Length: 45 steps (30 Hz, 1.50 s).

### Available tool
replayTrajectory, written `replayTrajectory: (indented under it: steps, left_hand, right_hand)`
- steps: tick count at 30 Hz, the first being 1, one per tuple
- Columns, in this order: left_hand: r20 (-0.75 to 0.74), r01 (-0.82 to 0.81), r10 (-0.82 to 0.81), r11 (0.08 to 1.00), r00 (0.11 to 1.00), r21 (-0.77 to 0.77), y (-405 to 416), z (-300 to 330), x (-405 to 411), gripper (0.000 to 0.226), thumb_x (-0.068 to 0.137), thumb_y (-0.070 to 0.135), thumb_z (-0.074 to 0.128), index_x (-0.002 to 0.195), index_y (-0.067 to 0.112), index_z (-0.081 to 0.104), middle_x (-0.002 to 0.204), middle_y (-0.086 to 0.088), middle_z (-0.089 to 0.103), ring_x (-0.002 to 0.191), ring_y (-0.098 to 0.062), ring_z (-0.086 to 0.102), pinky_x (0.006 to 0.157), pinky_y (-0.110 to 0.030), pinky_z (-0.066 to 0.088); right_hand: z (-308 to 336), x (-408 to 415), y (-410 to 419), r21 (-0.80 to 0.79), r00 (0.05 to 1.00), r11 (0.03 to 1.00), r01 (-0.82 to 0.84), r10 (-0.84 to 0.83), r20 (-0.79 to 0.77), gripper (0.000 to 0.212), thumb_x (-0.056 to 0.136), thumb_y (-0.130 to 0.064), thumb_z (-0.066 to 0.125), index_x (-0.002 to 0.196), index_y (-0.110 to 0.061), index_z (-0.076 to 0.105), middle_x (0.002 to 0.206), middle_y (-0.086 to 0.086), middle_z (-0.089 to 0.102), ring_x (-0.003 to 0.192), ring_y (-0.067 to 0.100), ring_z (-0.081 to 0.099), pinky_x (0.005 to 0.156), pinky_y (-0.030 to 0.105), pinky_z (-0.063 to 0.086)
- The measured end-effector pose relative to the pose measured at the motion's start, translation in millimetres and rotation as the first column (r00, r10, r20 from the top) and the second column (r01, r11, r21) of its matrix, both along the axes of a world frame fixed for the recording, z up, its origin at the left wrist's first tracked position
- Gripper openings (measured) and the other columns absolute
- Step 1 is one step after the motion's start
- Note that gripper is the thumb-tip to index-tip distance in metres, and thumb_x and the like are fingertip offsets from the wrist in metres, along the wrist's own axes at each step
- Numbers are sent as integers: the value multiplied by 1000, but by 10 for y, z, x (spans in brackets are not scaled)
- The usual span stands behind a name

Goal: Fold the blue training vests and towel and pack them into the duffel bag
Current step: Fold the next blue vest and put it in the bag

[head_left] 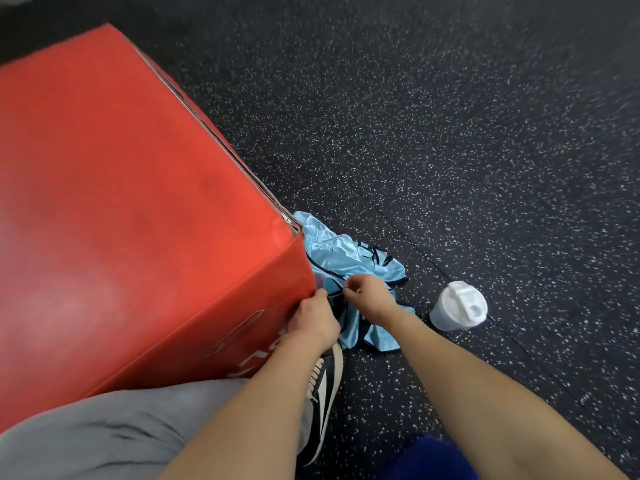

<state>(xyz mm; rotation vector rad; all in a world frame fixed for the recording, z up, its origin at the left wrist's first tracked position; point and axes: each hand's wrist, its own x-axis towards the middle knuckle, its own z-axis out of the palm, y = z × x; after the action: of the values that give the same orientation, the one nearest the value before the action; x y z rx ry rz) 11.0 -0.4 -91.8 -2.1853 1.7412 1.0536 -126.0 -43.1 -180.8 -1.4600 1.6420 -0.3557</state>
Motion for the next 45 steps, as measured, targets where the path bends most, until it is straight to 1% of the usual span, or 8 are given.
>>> replayTrajectory:
  steps: [7,12,24,31,34,39,42,45]
  left_hand:
    - [-89,-26,14,990,996,-136,148,423,16,56,92,15,55,145,26,41,137,-7,55,125,-30,55,102,-39,47]
    - [-236,-84,-5,928,972,-364,258,935,-111,57,93,20,60,147,22,42,137,-6,53,127,-28,52,106,-40,43]
    - [-423,-241,-115,675,899,-697,38,2942,79,43,88,41,72,128,30,64,120,8,66,113,-11,59,100,-31,46]
    - [-475,-321,-205,509,856,-799,153,4227,340,12,91,21,69,97,24,78,81,16,71,76,3,63,63,-9,44]
    - [-424,-331,-203,372,883,-867,246,4794,605,12,90,16,67,90,24,76,73,14,70,73,-6,68,69,-13,47]
    - [-423,-374,-198,240,884,-896,473,5662,1212,28,94,1,56,77,20,67,79,-6,74,60,-11,73,62,-25,60]
    - [-357,-340,-147,126,922,-932,642,6080,1632,21,92,0,58,83,13,72,85,-7,75,75,-21,75,80,-35,61]
    - [-216,-216,12,0,976,-976,867,6422,2083,18,92,5,58,91,12,74,87,0,73,82,-18,66,80,-24,48]
  right_hand:
    - [927,-233,164,-50,976,994,94,-82,200,12,95,-15,58,86,-13,65,63,-4,67,45,10,52,47,24,40]
    - [1747,-361,210,-55,849,976,209,-153,506,8,100,-5,52,93,-3,56,80,17,68,74,27,76,57,31,55]
    - [4077,-193,180,-556,928,829,54,164,334,7,92,-7,64,88,-10,68,69,0,69,61,14,61,66,32,53]
    - [5389,55,336,-743,937,669,26,242,250,7,88,-16,75,93,-14,72,78,0,73,65,7,63,64,23,53]
    - [5786,176,360,-818,977,575,-6,180,119,12,80,-25,82,89,-23,74,82,-5,74,73,4,67,70,20,53]
    - [6284,483,478,-887,989,441,-136,116,-94,8,83,-26,79,83,-23,71,71,-15,65,64,1,57,55,10,39]
    - [6533,750,567,-908,989,404,-113,132,-64,14,85,-27,77,75,-26,66,66,-14,61,60,4,53,54,14,39]
    - [6760,1061,651,-912,979,404,-76,203,9,11,85,-29,78,79,-21,73,68,-10,65,59,5,53,57,22,41]
